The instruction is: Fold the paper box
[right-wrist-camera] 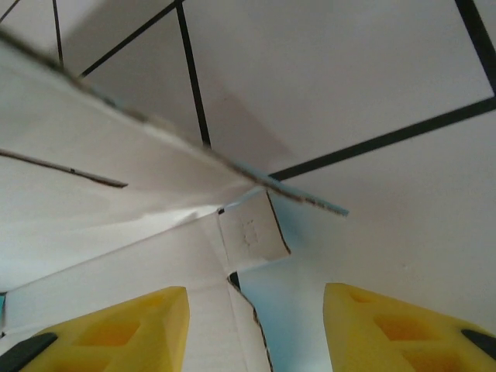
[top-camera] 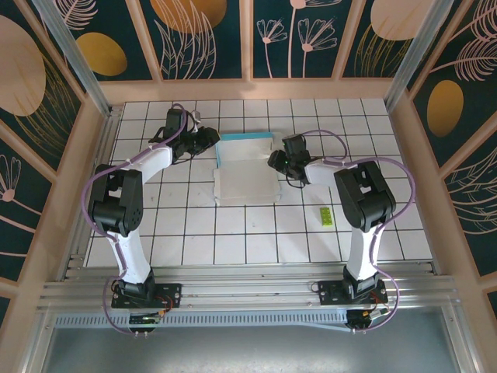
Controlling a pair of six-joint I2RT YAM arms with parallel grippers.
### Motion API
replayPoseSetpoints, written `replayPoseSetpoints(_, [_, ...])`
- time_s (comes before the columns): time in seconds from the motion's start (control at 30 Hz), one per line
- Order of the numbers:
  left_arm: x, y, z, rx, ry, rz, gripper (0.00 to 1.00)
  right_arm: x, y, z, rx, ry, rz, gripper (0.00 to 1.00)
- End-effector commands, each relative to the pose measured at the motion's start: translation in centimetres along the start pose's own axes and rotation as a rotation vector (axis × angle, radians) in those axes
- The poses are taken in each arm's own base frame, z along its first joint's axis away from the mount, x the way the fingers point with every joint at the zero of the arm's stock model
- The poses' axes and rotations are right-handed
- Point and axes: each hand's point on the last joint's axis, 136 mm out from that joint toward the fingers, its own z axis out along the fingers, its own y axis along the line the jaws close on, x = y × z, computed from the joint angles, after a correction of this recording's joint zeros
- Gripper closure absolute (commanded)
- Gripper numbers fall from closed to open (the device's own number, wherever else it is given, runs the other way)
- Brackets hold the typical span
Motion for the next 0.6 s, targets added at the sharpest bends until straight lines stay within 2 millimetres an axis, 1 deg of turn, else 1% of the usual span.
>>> replayPoseSetpoints(0.0, [2.1, 1.7, 1.0, -0.056, 0.076, -0.018, 0.72, -1.8, 1.2, 0.6, -0.017, -0.08, -0.013, 0.5])
replayPoseSetpoints(0.07, [2.0, 1.7, 1.0, -0.055, 0.076, -0.017, 0.72, -1.6, 1.3, 1.1, -0.026, -0.074, -0.013, 0.51])
replayPoseSetpoints(0.13, [2.1, 1.7, 1.1, -0.054, 0.079, -0.019, 0.72, -1.6, 1.4, 1.5, -0.036, -0.081, -0.013, 0.56])
replayPoseSetpoints(0.2, [2.3, 1.7, 1.2, -0.054, 0.083, -0.017, 0.72, -1.6, 1.4, 1.7, -0.041, -0.086, -0.015, 0.6])
replayPoseSetpoints(0.27, [2.3, 1.7, 1.1, -0.054, 0.082, -0.014, 0.72, -1.7, 1.5, 1.9, -0.047, -0.094, -0.021, 0.6])
replayPoseSetpoints(0.37, [2.5, 1.6, 1.2, -0.05, 0.089, -0.008, 0.72, -2.0, 1.7, 1.8, -0.049, -0.105, -0.046, 0.61])
replayPoseSetpoints(0.5, [2.7, 1.7, 1.2, -0.051, 0.095, 0.001, 0.72, -2.4, 1.8, 1.6, -0.047, -0.129, -0.086, 0.66])
replayPoseSetpoints(0.57, [2.7, 1.7, 1.1, -0.052, 0.094, 0.003, 0.72, -2.5, 2.2, 1.5, -0.067, -0.136, -0.1, 0.68])
